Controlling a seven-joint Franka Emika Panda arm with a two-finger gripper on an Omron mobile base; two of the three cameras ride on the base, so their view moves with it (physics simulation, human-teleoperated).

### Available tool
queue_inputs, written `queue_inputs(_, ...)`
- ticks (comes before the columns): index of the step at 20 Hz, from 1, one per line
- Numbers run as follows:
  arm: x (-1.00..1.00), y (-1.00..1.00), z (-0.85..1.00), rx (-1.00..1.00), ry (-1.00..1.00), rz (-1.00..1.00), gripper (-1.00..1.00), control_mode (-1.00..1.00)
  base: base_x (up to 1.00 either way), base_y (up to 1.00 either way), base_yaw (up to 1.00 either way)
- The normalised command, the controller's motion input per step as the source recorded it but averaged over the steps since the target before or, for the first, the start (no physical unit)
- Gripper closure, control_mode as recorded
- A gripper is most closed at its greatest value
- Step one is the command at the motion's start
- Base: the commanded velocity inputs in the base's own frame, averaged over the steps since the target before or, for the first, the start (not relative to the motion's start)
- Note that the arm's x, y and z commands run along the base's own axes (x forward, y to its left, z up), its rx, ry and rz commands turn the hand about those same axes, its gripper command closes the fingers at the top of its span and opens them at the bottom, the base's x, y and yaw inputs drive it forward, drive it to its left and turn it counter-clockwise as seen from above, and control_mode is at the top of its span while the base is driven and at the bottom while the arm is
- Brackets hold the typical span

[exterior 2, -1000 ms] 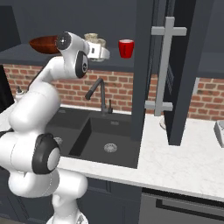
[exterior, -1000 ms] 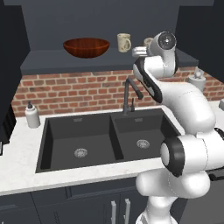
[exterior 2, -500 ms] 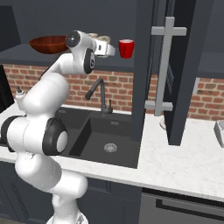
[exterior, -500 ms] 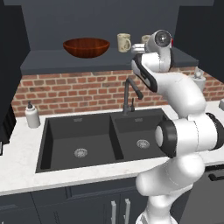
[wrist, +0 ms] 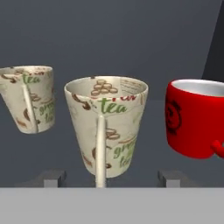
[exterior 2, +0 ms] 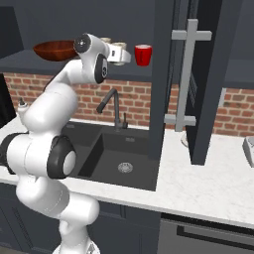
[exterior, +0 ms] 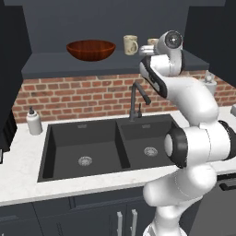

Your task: Gather all objects into one cabinet and sort the glasses and bowls to opposite sides.

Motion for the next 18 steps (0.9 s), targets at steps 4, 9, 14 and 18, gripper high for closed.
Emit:
queue_inputs(4, -0.91, -0.03, 0.00, 0.00, -0.05, 0.00, -1.00, -1.00, 0.00, 0.00, 0.00)
queue_inputs(9, -1.00, -0.07, -0.06, 0.00, -0.04, 0.00, -1.00, -1.00, 0.00, 0.00, 0.00)
queue_inputs(14, -1.00, 0.02, -0.49, 0.01, 0.06, -0.01, -1.00, -1.00, 0.00, 0.00, 0.00)
queue_inputs(18, -1.00, 0.33, -0.94, -0.03, 0.19, -0.01, -1.00, -1.00, 0.00, 0.00, 0.00)
